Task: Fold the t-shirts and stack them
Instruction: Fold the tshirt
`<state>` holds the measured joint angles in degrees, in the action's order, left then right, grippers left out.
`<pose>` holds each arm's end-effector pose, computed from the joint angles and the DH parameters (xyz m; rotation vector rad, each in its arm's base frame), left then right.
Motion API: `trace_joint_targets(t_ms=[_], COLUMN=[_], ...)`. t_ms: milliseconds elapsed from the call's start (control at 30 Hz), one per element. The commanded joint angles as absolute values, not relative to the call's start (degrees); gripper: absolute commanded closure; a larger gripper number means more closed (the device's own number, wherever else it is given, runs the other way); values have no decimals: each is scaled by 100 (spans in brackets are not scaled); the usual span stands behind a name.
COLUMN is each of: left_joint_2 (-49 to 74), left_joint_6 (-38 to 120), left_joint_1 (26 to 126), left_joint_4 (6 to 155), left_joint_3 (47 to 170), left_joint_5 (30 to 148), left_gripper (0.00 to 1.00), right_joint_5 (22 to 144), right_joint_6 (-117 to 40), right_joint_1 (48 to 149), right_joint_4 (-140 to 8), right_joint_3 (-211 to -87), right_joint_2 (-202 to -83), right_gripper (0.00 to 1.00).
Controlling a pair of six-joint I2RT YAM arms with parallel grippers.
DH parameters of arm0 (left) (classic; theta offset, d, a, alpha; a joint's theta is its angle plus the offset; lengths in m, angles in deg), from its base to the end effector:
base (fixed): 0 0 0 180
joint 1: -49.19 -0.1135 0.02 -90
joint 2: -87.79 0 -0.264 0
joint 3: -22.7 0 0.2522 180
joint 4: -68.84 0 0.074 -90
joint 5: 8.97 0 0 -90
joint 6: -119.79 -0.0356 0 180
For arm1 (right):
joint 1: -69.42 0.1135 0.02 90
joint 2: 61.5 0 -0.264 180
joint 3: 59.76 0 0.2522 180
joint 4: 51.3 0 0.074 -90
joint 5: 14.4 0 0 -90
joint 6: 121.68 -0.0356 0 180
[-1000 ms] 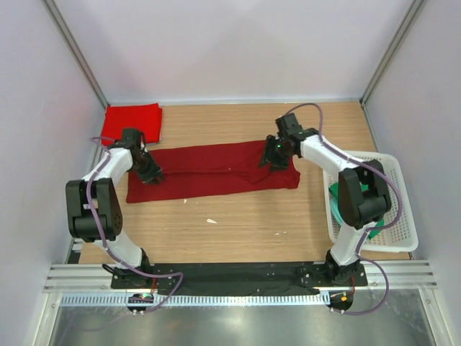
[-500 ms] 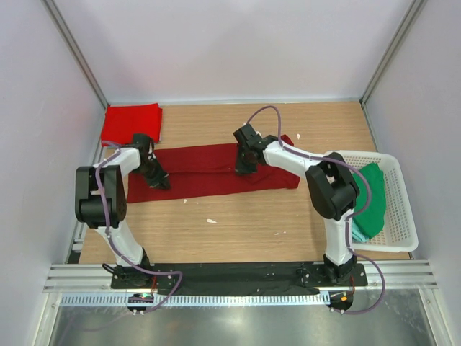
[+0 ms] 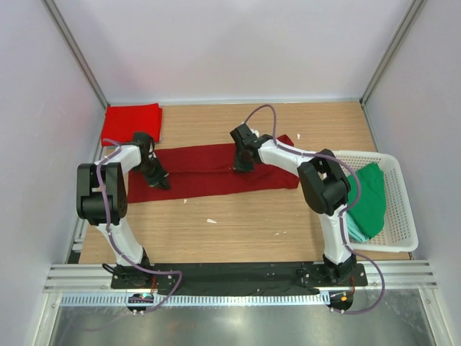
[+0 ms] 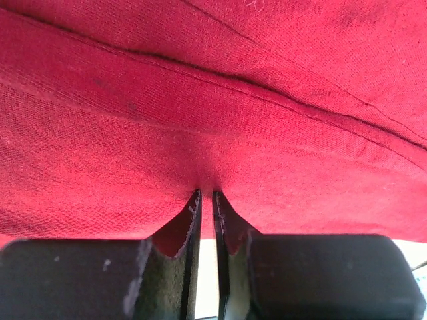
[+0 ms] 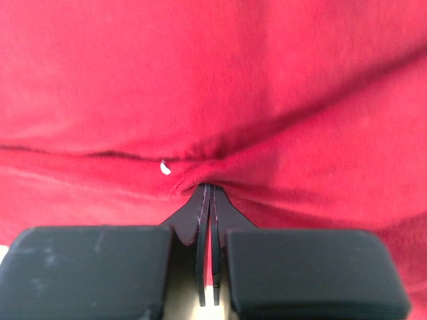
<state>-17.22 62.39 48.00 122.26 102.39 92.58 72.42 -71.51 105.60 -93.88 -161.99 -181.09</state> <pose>0.3377 -0.0001 0.1538 -0.8390 2.8646 -0.3702 0.3611 0.2617 0.1730 0.1049 2.6670 0.3829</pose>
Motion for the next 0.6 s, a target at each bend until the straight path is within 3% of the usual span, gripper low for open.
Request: trace_joint_targets(t_ms=[0,167,267,567], left_joint_2=[-1900,-1830,-1768,-1496], left_joint_6=[6108,6073,6055,6038], left_joint_1=[4813,4813,4813,4840], left_joint_4=[12223,12250,12276,12250], left_joint_3=[10344,10309,10273,10414], left_joint_5=[9026,8982,8955,9306], left_gripper=[89,90,90,88], right_joint_5=[6823,6462,6374,6513], right_joint_6=[-7141,-6842,-6728,-6499], right_joint_1=[10589,10537,10519,10414], right_joint_4=[-9056,-9449,-9460,-9566], right_joint_3=[-16668,-18210,-18505,-17576], right_joint_2=[-18287,-19033,-19087,-18149], right_gripper=[94,94,93,77])
